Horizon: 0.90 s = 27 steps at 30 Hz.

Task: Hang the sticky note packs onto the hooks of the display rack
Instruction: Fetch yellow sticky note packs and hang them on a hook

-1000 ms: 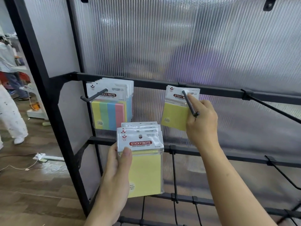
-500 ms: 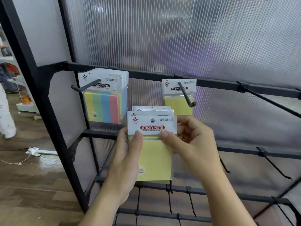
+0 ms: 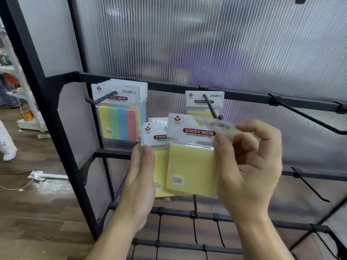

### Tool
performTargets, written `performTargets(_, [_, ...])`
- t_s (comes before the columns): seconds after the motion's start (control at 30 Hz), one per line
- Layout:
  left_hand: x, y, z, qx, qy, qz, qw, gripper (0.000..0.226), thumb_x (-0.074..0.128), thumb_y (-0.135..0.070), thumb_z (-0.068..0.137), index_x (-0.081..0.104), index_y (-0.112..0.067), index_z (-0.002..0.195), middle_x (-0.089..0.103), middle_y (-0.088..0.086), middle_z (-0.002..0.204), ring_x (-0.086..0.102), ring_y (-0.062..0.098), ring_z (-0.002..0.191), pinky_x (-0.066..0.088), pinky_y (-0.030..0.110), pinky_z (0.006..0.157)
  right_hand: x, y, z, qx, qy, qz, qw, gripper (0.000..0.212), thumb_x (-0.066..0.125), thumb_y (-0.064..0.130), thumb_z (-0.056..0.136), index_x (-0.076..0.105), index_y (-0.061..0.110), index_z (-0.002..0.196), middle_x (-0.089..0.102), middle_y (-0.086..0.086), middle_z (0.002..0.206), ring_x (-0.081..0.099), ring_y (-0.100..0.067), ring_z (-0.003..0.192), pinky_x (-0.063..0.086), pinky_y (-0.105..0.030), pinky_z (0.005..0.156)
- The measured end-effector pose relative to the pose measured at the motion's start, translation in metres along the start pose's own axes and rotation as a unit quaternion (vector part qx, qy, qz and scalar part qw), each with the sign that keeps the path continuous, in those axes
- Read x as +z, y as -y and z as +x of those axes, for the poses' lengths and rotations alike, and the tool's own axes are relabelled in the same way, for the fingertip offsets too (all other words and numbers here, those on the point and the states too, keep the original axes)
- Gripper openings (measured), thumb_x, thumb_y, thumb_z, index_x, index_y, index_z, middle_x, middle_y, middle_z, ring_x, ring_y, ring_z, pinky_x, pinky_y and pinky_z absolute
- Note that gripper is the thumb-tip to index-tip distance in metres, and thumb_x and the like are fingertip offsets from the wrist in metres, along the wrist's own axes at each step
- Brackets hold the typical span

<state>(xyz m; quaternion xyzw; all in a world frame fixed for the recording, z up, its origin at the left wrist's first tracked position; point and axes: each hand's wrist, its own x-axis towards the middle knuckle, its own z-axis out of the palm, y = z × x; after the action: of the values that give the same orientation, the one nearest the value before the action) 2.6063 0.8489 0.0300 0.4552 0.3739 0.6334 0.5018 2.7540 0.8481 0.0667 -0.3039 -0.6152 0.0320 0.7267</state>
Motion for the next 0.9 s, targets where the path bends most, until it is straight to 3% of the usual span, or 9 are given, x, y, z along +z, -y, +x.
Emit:
performTargets(0.07, [0.001, -0.002, -0.001, -0.005, -0.004, -0.004, 1.000, 0.063, 0.039, -0.066, 0.076, 0.050, -0.034, 0.129, 0.072, -0.005, 0.112, 0.071, 0.021, 0.095, 0.052, 0.033, 0.045, -0.003, 0.001, 0.004, -0.032, -0.027, -0.005, 0.999, 0.040, 0.058, 0.003, 0.090, 0.045, 0.039, 0.103, 0.058, 0.011, 0.071, 0.057, -0.003, 0.063, 0.043, -0.015, 0.058])
performTargets(0.2, [0.003, -0.006, -0.002, -0.003, -0.007, 0.013, 1.000, 0.053, 0.036, -0.062, 0.077, 0.052, -0.035, 0.119, 0.074, -0.004, 0.096, 0.072, 0.019, 0.072, 0.048, 0.030, 0.039, -0.008, 0.000, 0.008, -0.033, -0.069, -0.018, 0.997, 0.038, 0.057, 0.002, 0.091, 0.045, 0.036, 0.104, 0.056, 0.015, 0.071, 0.056, -0.012, 0.059, 0.046, -0.027, 0.054])
performTargets(0.33, [0.002, -0.003, -0.003, 0.005, -0.023, 0.035, 0.999, 0.046, 0.034, -0.061, 0.081, 0.053, -0.036, 0.114, 0.074, -0.007, 0.094, 0.072, 0.019, 0.075, 0.050, 0.034, 0.045, -0.012, -0.004, 0.012, -0.028, -0.057, -0.092, 0.994, 0.030, 0.055, 0.000, 0.090, 0.058, 0.029, 0.088, 0.057, 0.017, 0.066, 0.054, -0.001, 0.059, 0.041, -0.014, 0.056])
performTargets(0.47, [0.001, -0.005, -0.004, 0.002, -0.035, 0.044, 0.998, 0.038, 0.032, -0.057, 0.084, 0.052, -0.038, 0.108, 0.073, -0.013, 0.085, 0.070, 0.013, 0.068, 0.051, 0.032, 0.041, -0.011, -0.007, 0.015, -0.007, -0.042, -0.125, 0.991, 0.023, 0.053, 0.004, 0.088, 0.066, 0.023, 0.091, 0.062, 0.022, 0.084, 0.059, 0.009, 0.073, 0.042, -0.007, 0.067])
performTargets(0.7, [-0.009, -0.008, -0.004, 0.012, -0.070, 0.043, 0.997, 0.040, 0.030, -0.054, 0.090, 0.053, -0.036, 0.118, 0.072, -0.014, 0.094, 0.070, 0.013, 0.080, 0.049, 0.026, 0.042, -0.002, -0.032, 0.027, 0.003, -0.006, -0.188, 0.982, 0.023, 0.053, -0.001, 0.086, 0.073, 0.007, 0.095, 0.063, 0.008, 0.083, 0.057, -0.003, 0.079, 0.041, -0.006, 0.073])
performTargets(0.9, [-0.013, -0.011, -0.005, 0.025, -0.072, 0.060, 0.995, 0.043, 0.029, -0.053, 0.089, 0.052, -0.031, 0.118, 0.072, -0.015, 0.086, 0.070, 0.012, 0.067, 0.048, 0.028, 0.037, 0.013, -0.061, 0.046, 0.007, 0.037, -0.244, 0.969, 0.030, 0.046, -0.002, 0.083, 0.069, 0.002, 0.102, 0.063, -0.005, 0.086, 0.048, -0.003, 0.078, 0.032, 0.002, 0.074])
